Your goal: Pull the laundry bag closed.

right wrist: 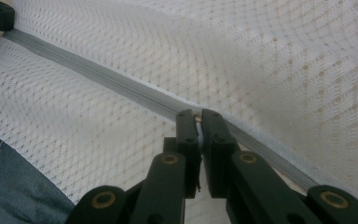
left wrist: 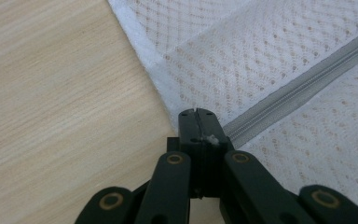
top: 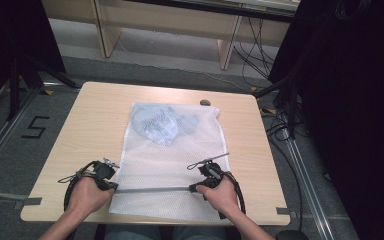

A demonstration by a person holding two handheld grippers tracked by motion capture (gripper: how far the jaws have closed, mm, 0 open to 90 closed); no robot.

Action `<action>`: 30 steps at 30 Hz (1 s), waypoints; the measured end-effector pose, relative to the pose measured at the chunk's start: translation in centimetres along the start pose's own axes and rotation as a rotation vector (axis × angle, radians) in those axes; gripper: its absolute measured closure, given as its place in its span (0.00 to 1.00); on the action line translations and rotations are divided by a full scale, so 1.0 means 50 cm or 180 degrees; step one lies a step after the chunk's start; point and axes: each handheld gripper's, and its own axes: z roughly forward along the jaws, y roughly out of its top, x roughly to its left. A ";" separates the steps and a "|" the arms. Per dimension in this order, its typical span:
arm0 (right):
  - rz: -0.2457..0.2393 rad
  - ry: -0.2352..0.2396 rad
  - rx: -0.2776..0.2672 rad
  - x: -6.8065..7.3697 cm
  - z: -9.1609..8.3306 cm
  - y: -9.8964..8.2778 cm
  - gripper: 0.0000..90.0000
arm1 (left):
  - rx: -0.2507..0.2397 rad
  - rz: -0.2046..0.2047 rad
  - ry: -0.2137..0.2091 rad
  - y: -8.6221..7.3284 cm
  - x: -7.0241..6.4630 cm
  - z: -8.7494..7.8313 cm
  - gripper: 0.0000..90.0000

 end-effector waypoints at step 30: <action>0.0173 -0.0012 -0.0062 -0.025 -0.026 -0.014 0.97 | 0.0013 0.0015 -0.0025 0.002 0.002 0.001 1.00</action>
